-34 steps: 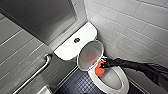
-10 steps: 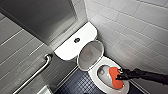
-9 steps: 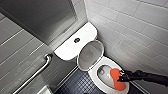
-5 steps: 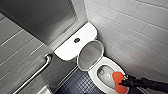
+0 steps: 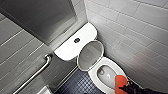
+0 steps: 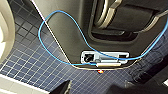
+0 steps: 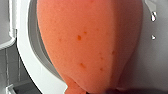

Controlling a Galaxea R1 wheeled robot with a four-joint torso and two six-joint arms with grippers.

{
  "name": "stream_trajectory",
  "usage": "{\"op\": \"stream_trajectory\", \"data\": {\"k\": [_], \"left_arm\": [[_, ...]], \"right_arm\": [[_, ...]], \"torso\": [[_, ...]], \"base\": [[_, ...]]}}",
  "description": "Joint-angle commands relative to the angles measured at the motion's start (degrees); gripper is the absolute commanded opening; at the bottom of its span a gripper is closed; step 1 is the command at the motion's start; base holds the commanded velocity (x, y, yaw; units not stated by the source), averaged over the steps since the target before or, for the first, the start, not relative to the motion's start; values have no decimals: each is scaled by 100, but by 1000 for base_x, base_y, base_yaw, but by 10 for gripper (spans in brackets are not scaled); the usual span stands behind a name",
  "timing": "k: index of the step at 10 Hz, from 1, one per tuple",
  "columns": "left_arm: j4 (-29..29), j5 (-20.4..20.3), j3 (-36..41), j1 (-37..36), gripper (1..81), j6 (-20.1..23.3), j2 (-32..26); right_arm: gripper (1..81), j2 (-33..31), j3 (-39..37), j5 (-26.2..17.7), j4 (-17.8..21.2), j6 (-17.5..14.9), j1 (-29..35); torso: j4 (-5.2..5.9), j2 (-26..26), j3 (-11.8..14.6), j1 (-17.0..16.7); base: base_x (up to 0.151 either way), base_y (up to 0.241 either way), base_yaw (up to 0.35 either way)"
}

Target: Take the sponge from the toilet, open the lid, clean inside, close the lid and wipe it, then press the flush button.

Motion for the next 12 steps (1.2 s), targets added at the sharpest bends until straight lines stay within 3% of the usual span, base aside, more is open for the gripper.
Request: {"op": "stream_trajectory", "data": {"k": [1, 3, 6, 8, 12], "left_arm": [[21, 513, -49, 280, 811, 59, -6], [21, 513, -49, 280, 811, 59, -6], [21, 504, -49, 280, 811, 121, 2], [21, 504, -49, 280, 811, 121, 2], [13, 504, -49, 271, 811, 121, 2]], "right_arm": [[10, 146, 485, -1248, 22, 153, -706], [10, 594, 476, -940, -5, 153, -988], [10, 1320, 548, -1028, -267, 153, -883], [10, 1744, 258, -1282, -382, 144, -480], [10, 1842, -15, -1968, -321, 170, 837]], "torso": [[0, 0, 0, 0], [0, -2, 0, 0], [0, -2, 5, 0], [0, -2, 2, 0], [0, -2, 2, 0]], "base": [[0, 0, 0], [0, 0, 0], [0, 0, 0], [0, 0, 0], [0, 0, 0]]}}
